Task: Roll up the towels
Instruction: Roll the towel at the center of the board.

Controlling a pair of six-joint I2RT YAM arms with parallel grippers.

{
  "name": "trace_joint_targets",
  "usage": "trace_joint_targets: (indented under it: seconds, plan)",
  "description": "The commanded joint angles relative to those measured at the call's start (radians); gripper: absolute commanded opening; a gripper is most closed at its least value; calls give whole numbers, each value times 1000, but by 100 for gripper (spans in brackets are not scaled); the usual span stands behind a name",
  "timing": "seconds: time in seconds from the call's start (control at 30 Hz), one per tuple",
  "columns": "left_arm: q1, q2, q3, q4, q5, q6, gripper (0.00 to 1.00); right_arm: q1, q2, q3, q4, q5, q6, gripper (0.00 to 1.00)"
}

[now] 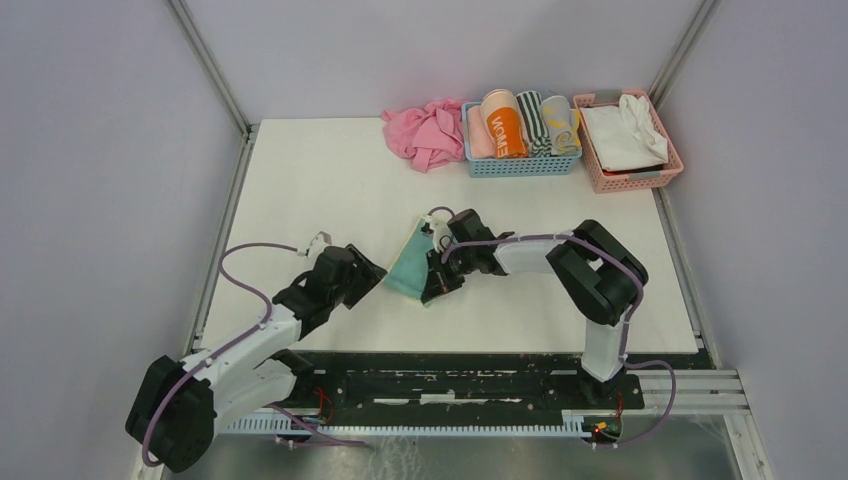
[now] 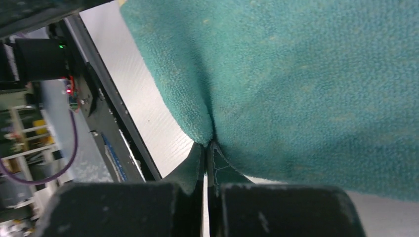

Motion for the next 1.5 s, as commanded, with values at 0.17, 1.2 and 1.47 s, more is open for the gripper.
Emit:
trace_joint_targets:
  seconds: [0.17,1.2,1.47]
  plan:
    - [21,-85,-46,14,66,113,82,-109,159,76,156,-271,229,0]
    - [116,552,59,402,260,152,48,-183,203,142,13,-259,181,8]
    - [116,525,67,329,217,167,46,-185,176,157,-22,-212,173,12]
